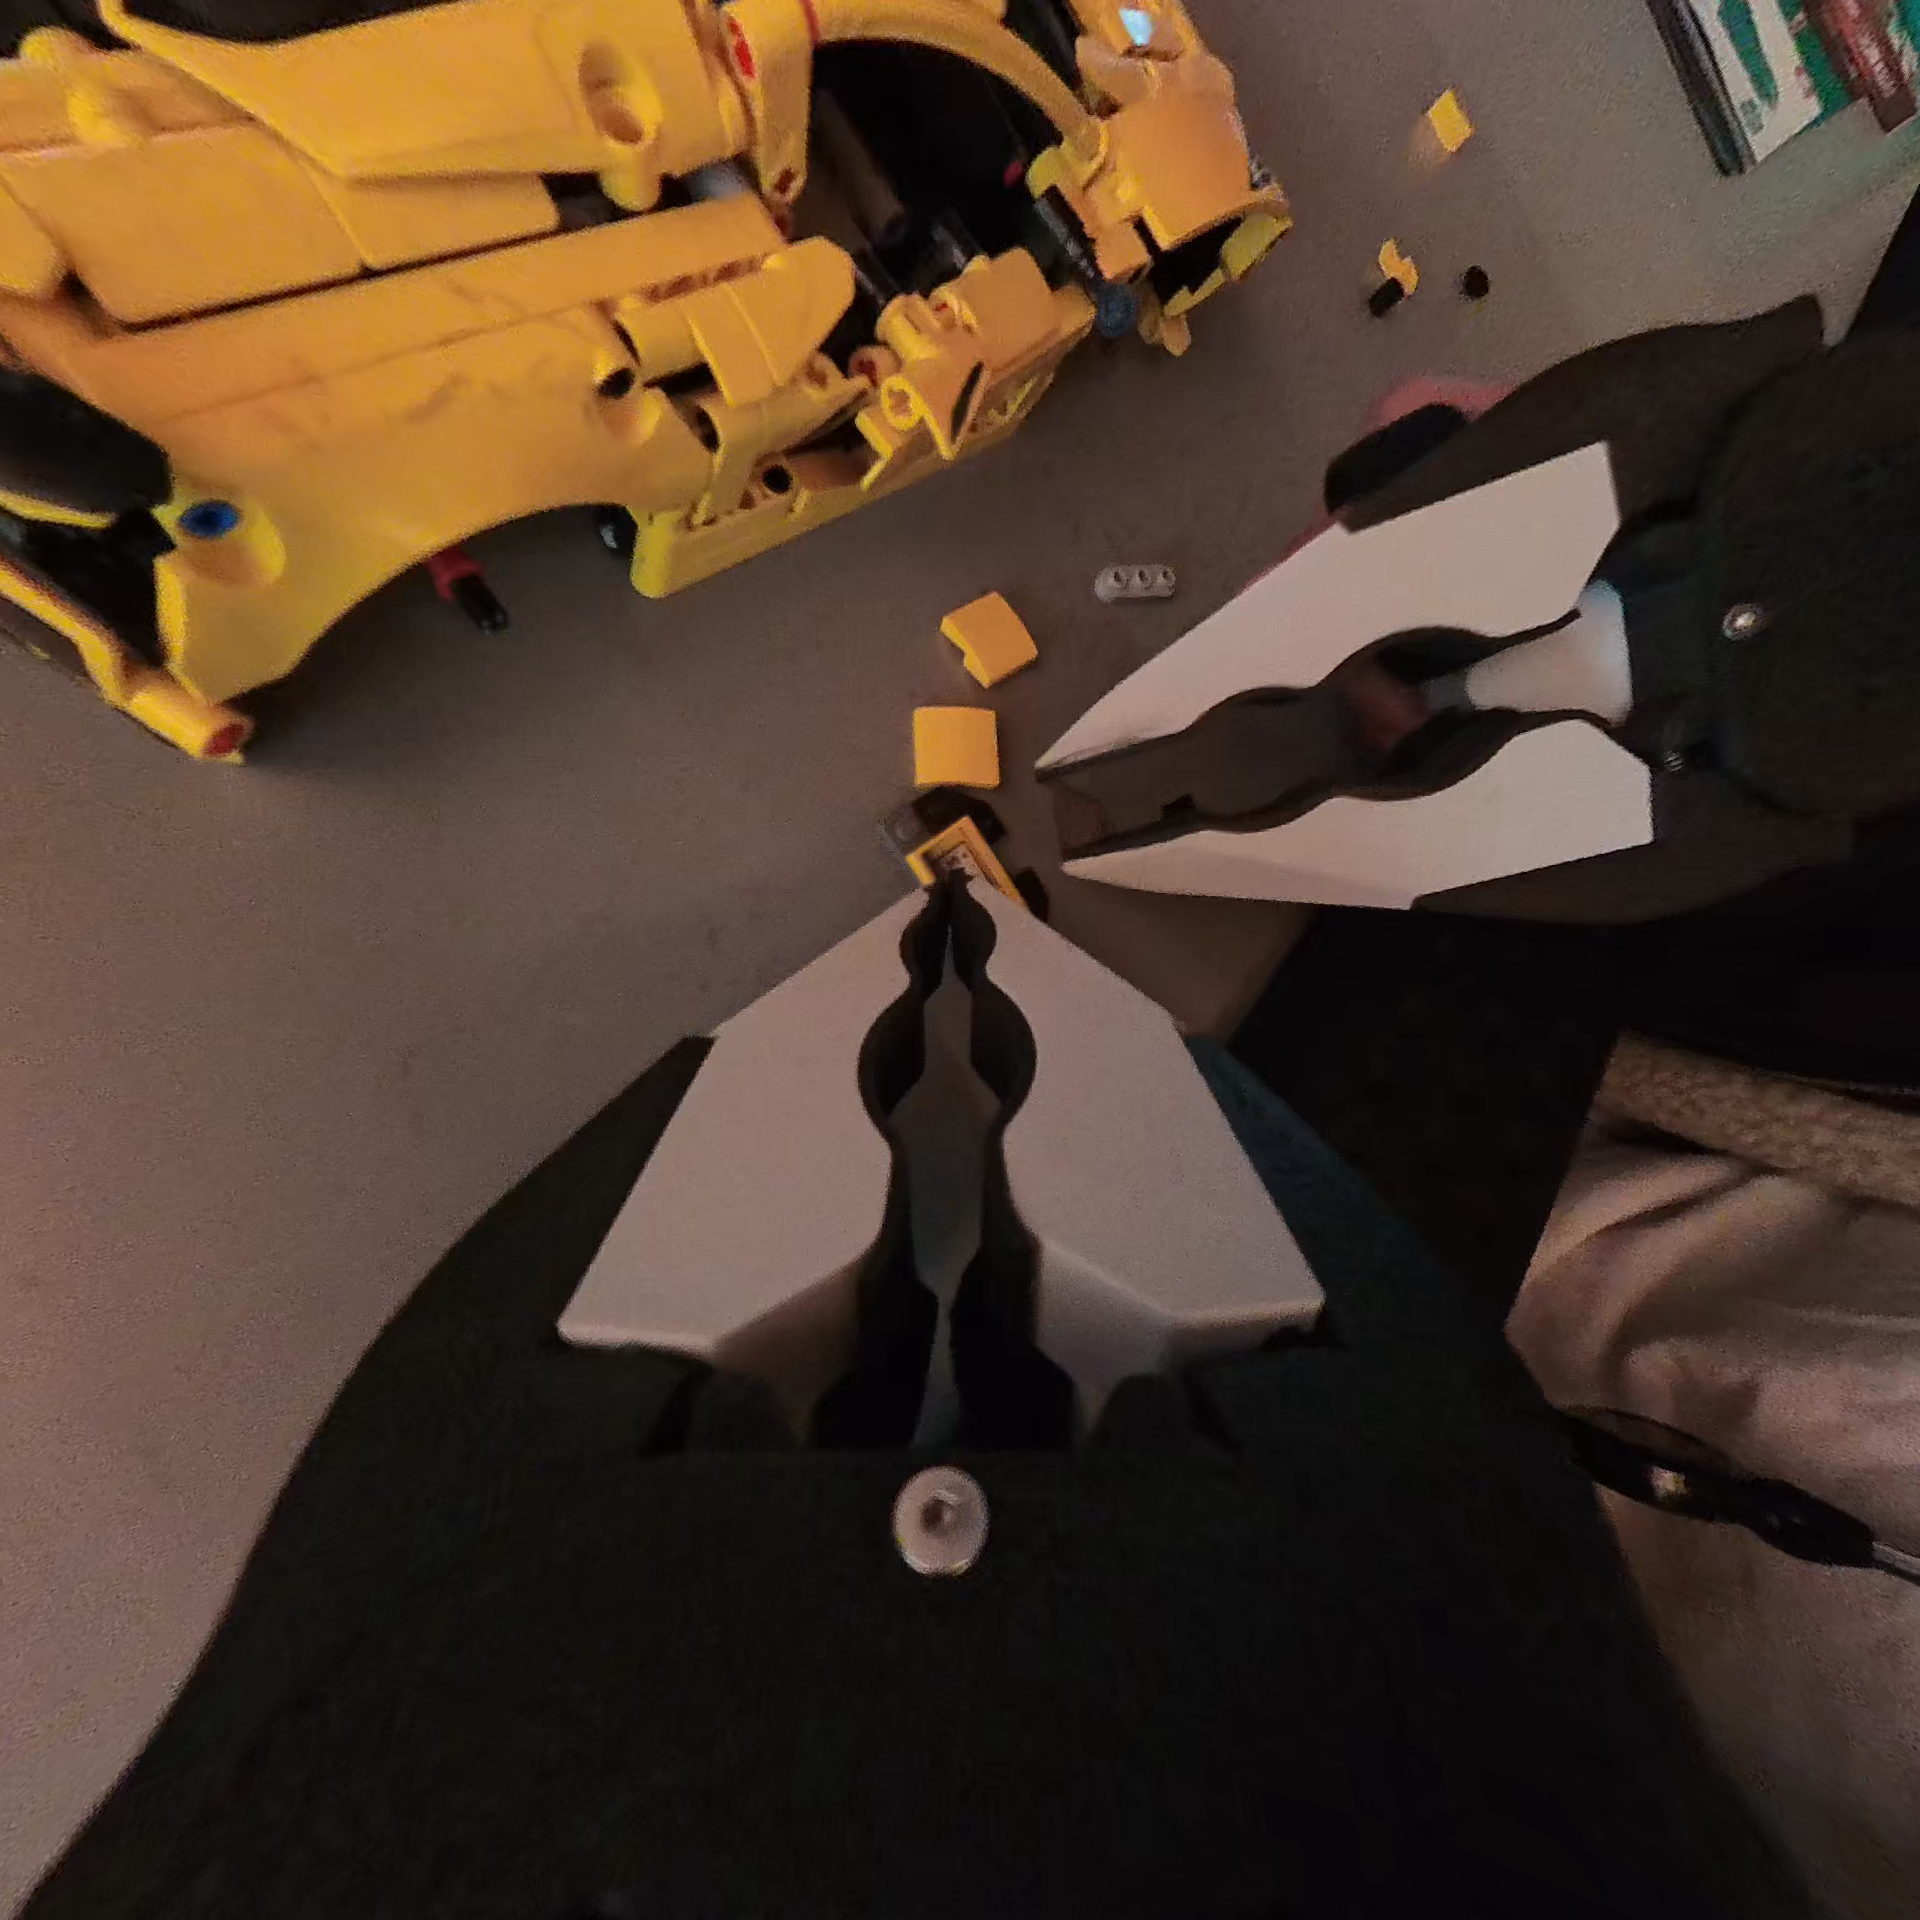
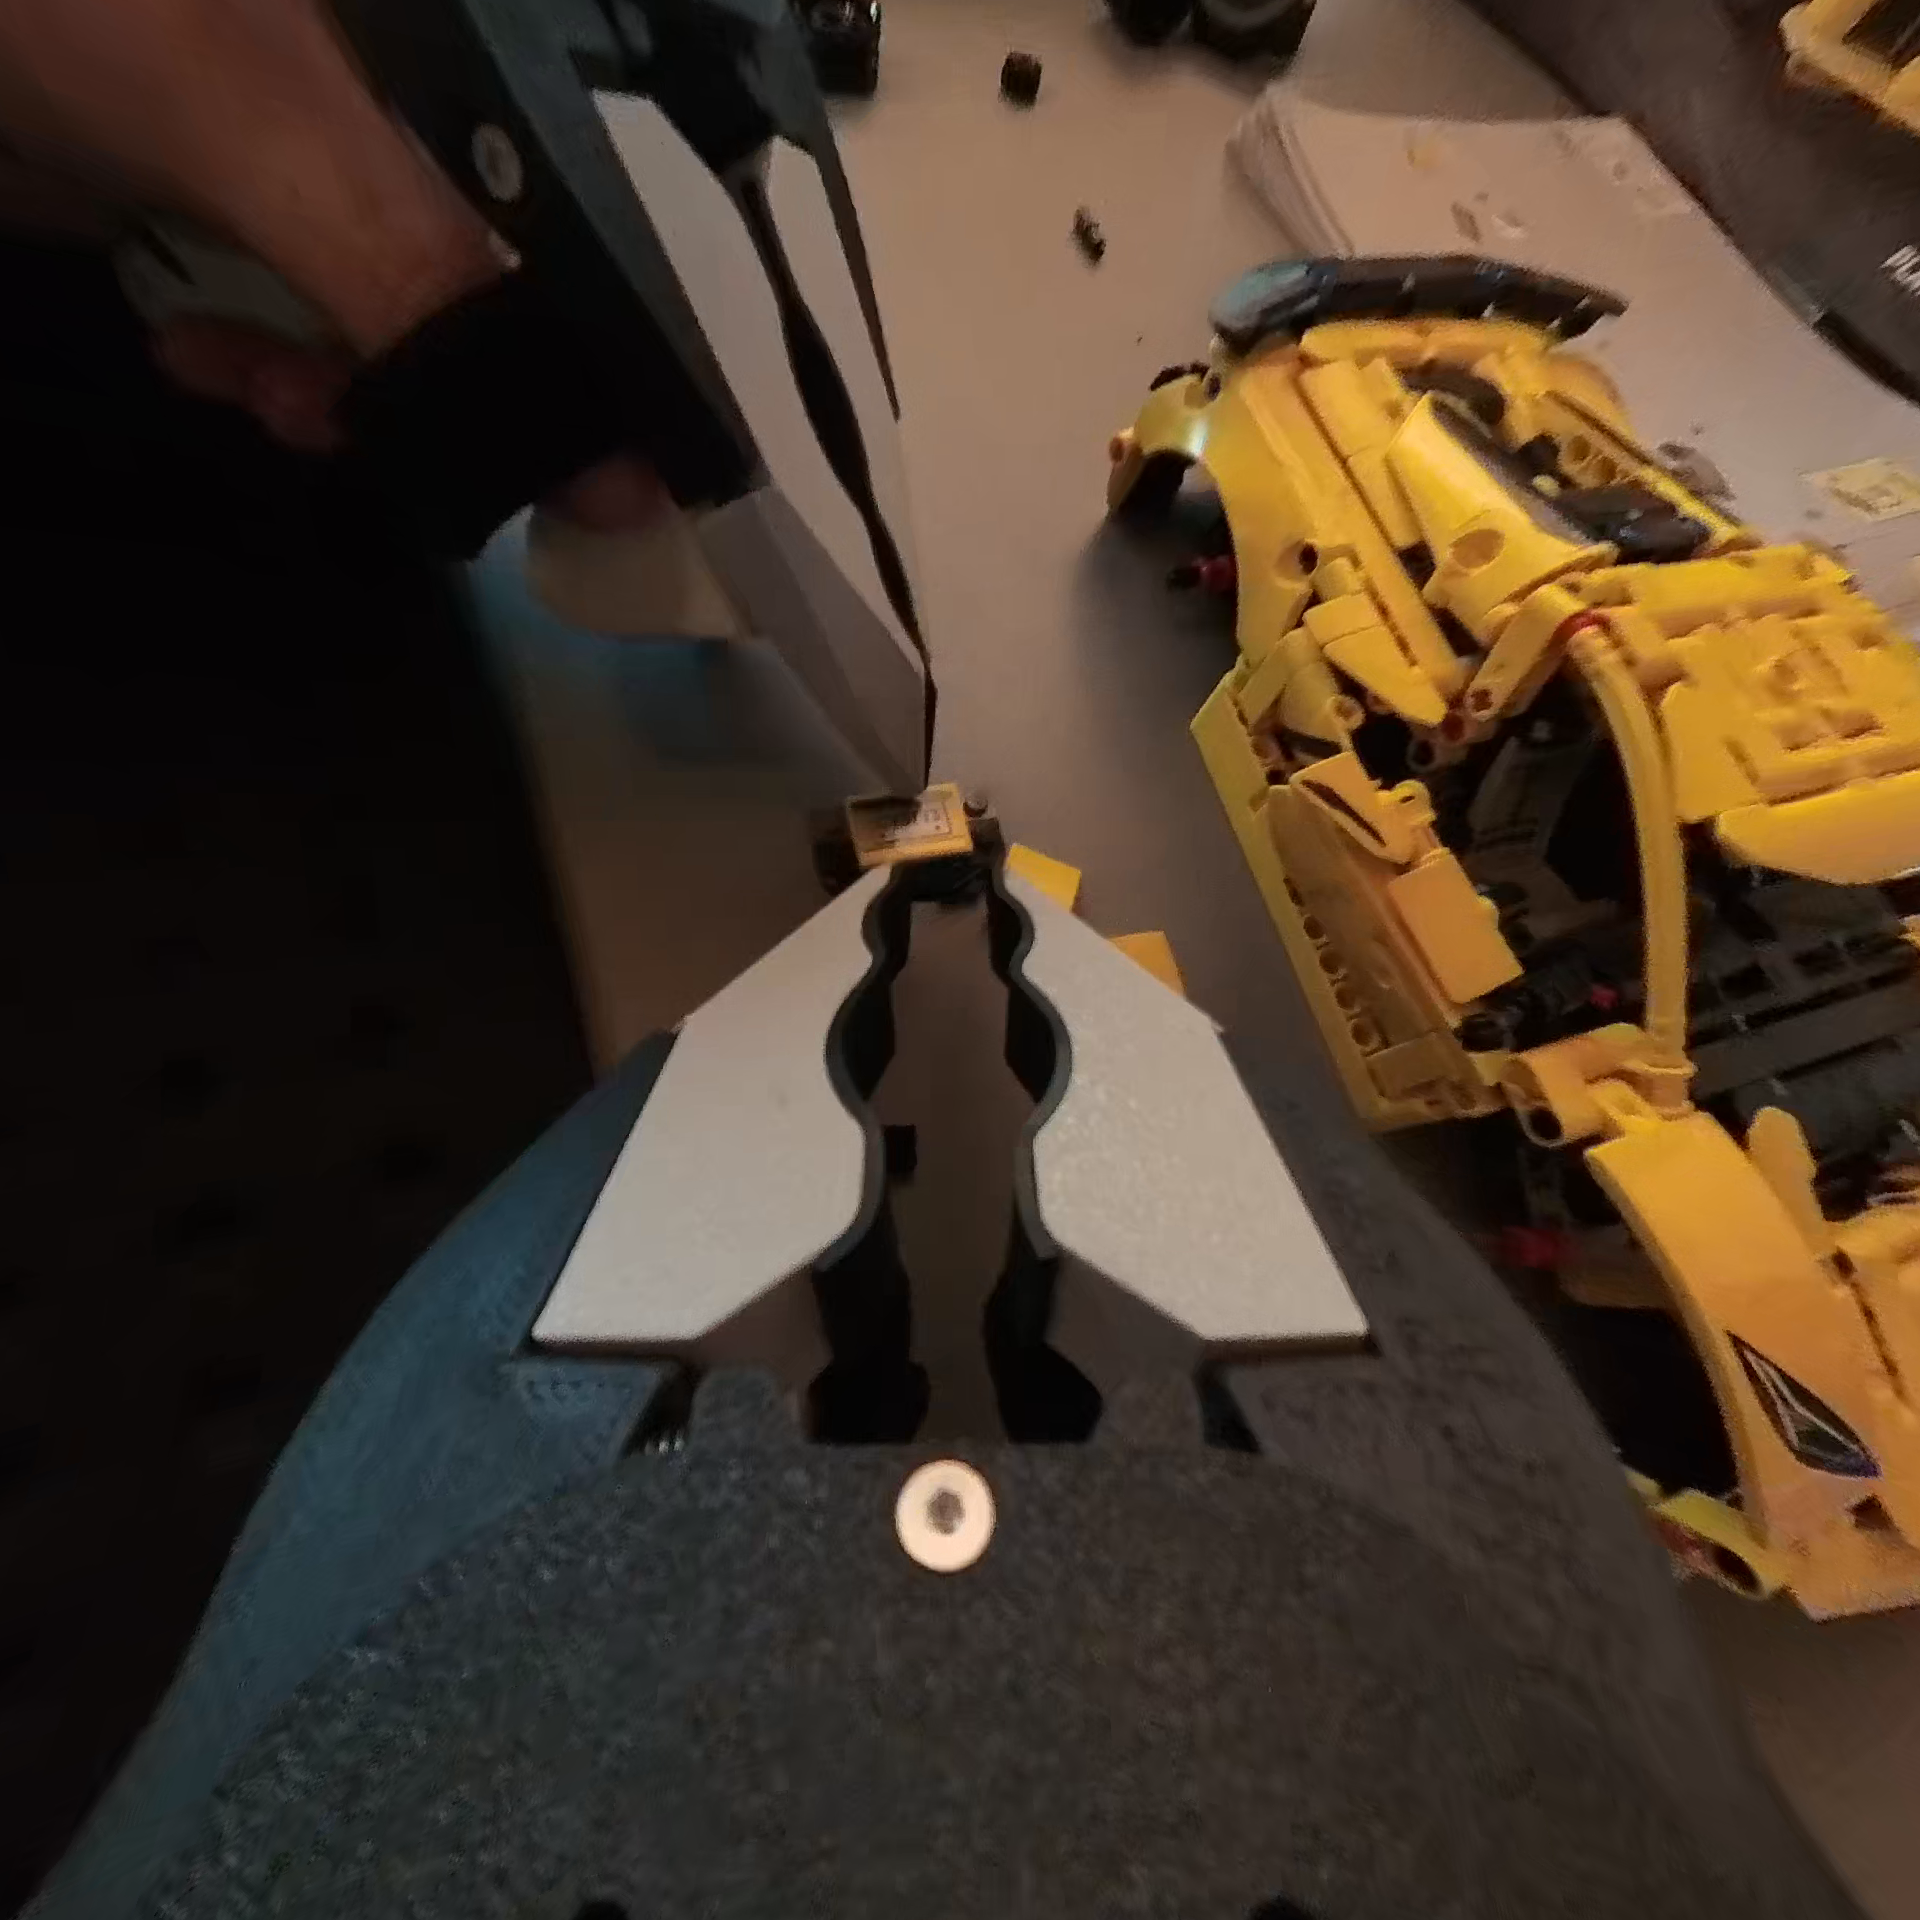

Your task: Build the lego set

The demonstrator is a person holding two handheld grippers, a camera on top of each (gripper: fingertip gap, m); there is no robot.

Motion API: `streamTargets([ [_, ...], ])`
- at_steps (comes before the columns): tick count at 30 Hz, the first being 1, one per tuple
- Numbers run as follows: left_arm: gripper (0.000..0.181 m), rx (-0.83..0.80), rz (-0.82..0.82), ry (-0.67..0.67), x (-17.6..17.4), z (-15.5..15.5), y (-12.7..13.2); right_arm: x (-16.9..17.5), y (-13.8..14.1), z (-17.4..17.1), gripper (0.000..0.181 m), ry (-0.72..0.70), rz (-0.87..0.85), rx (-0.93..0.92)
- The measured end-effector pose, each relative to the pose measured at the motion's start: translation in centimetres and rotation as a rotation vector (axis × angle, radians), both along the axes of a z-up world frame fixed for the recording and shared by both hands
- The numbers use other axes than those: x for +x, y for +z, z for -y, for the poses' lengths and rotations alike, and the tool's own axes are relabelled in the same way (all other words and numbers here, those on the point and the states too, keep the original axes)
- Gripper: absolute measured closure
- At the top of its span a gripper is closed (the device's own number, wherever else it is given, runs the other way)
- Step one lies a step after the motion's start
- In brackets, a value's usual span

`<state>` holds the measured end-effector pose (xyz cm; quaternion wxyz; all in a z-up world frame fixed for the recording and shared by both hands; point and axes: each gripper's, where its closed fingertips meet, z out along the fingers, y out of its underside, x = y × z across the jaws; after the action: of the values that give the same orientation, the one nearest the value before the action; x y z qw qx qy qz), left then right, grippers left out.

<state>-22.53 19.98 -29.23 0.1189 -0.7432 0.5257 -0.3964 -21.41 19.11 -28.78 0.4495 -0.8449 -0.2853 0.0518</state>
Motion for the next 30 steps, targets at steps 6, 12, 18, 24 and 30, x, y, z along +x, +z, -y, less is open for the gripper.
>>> streamTargets([
  [6, 0.160, 0.115, 0.054, -0.152, 0.0, 0.9, 0.9, 0.0, 0.3, -0.1, 0.166, 0.051, -0.075, -0.024],
  [12, 0.146, 0.410, 0.102, -0.415, -0.7, -0.2, -0.1, -0.1, -0.5, -0.3, 0.166, 0.167, -0.081, -0.103],
  [18, 0.146, 0.322, 0.170, -0.498, 0.0, 0.8, 0.6, 0.0, -0.7, -0.7, 0.166, 0.170, -0.084, -0.122],
  [24, 0.149, 0.327, 0.154, -0.514, 0.0, 0.9, -0.3, -0.3, -0.9, -1.0, 0.167, 0.187, -0.092, -0.141],
  [30, 0.154, 0.300, 0.160, -0.505, -0.1, 0.9, -0.4, -0.4, -0.9, -0.7, 0.164, 0.212, -0.107, -0.156],
])
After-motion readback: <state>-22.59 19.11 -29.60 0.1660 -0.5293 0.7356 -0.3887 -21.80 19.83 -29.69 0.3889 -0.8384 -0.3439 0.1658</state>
